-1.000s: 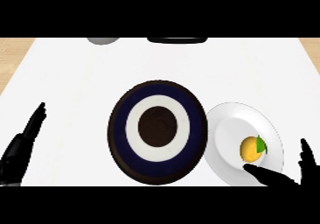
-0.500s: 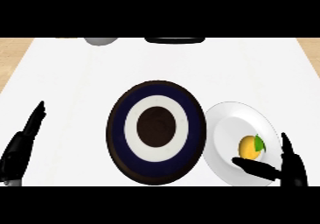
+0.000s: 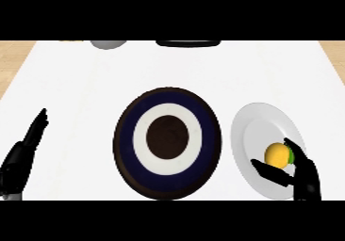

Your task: Pick the lemon from the plate and place it in the plate

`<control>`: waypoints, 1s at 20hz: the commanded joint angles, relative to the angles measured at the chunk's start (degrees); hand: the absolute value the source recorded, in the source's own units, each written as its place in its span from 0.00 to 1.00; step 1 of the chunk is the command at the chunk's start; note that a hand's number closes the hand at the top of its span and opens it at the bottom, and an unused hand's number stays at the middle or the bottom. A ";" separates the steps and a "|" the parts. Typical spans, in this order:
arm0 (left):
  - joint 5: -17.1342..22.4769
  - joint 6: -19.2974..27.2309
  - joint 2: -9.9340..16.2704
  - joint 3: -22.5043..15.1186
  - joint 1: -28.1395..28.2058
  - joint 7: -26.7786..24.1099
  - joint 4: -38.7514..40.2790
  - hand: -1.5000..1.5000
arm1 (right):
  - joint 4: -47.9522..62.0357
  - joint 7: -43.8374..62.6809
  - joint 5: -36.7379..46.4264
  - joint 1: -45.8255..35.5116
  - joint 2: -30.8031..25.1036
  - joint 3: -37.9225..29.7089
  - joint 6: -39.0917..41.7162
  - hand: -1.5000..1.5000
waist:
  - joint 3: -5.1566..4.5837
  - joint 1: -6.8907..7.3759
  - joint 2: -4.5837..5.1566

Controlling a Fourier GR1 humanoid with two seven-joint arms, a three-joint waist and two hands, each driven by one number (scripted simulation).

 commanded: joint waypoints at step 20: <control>-2.60 -2.31 -2.83 1.26 -0.18 -1.61 1.07 0.50 | 30.57 -51.53 9.14 -15.75 -14.43 -1.49 26.37 1.00 | 0.26 1.66 0.49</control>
